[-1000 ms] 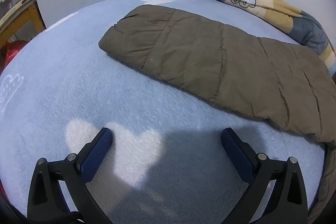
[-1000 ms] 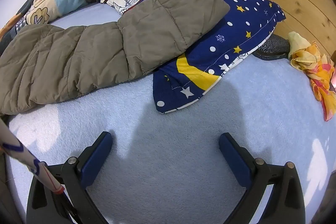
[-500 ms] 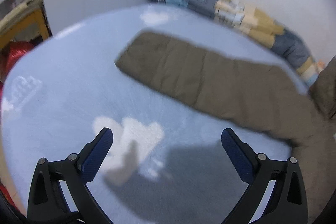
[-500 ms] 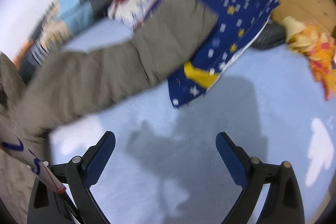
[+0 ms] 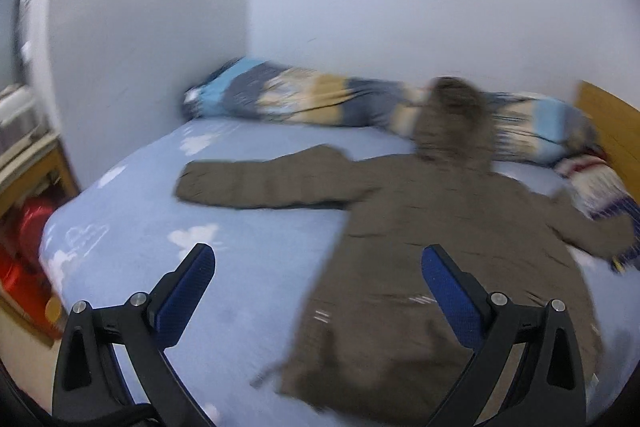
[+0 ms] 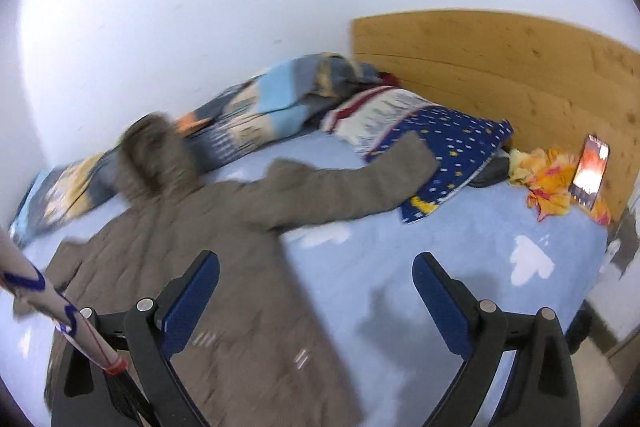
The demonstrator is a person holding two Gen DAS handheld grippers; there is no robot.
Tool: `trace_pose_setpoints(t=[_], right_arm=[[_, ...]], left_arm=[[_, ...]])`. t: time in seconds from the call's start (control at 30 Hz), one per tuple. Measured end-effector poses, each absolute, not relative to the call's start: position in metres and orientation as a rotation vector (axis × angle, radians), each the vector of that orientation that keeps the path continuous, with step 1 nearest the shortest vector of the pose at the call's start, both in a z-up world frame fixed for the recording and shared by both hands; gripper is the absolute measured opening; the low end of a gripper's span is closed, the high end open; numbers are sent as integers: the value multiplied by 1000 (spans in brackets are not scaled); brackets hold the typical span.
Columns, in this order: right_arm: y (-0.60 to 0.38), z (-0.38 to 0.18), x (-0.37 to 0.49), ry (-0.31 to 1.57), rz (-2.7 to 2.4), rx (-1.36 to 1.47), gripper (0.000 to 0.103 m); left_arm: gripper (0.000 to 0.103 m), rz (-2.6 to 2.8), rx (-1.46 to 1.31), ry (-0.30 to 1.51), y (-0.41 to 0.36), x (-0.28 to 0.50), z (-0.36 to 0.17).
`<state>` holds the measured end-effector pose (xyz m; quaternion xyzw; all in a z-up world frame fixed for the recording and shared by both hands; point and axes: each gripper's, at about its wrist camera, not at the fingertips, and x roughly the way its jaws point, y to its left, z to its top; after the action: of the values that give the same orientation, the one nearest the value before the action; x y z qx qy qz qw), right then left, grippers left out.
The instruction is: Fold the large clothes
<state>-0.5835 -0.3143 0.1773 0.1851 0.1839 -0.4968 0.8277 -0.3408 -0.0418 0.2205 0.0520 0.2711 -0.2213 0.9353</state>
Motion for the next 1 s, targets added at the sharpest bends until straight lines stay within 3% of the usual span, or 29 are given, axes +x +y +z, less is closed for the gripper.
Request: trace_pose_setpoints(t=[0.3,1.0], right_arm=[[-208,200,-543,419,-868,272,100],[-196,199,-528,452,-862,240,100]], left_arm=[[103,-520,140,479,-58,-428,236],[103,-526,170,514,-58,-429,232]])
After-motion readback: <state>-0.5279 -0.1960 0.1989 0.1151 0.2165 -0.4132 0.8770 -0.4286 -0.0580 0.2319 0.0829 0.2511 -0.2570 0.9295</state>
